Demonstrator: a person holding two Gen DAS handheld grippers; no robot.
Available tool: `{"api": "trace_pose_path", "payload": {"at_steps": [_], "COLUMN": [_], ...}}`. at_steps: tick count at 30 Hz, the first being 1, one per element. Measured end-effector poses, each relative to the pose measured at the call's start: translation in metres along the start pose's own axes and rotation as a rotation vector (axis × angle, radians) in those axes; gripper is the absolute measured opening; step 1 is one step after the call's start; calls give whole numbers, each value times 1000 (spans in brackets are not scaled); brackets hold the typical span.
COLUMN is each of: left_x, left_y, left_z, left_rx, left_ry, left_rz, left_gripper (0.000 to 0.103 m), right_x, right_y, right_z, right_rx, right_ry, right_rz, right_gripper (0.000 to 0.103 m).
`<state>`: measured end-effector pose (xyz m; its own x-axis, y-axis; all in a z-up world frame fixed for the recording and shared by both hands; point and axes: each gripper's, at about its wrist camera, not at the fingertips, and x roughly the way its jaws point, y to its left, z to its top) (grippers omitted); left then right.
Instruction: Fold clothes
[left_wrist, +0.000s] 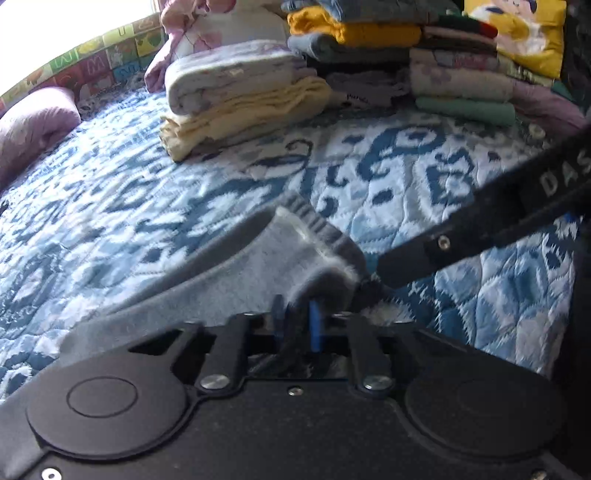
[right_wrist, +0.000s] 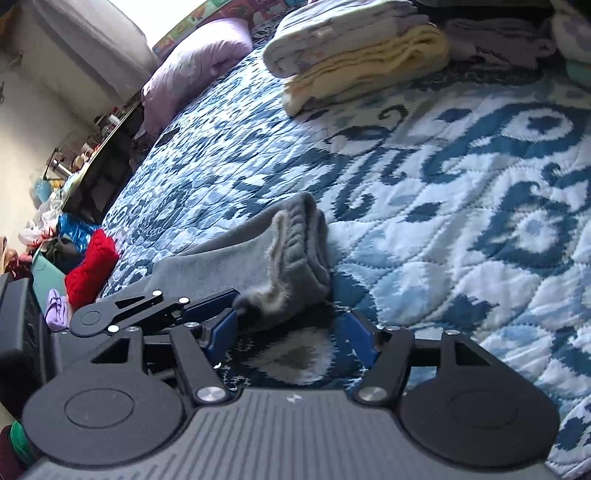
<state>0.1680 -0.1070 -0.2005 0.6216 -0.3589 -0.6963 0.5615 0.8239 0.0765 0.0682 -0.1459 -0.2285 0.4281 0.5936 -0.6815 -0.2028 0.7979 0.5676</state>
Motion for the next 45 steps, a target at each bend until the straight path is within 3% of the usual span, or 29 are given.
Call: {"api": "trace_pose_path", "payload": {"at_steps": [6,17,22,33,43,45], "left_x": [-47,-111,-103,-112,-96,-88], "left_y": [36,142,190,251,278,281], "left_z": [-1,-27,-44,-81,-115,-121], "left_rx": [-197,-572,-673,-782,-892,-916], "left_ry": [-123,-356,-376,-400,-373,-336], "left_rz": [16,133,174,270,282,299], "left_gripper": [7,7,7,6,6,7], "right_x": [-6,3,12,23,35,37], "right_y": [10,55,69,85,83,81], "right_z": [-2,-7,-10,-11,-8,-7], "right_rx": [-17,-123,-154,-189,-195,-195], "right_ry": [-14,-17,2,18,34,32], "right_rz": [8,9,7,-8,-34,-38], "right_gripper": [66,66,66,66,66,66]}}
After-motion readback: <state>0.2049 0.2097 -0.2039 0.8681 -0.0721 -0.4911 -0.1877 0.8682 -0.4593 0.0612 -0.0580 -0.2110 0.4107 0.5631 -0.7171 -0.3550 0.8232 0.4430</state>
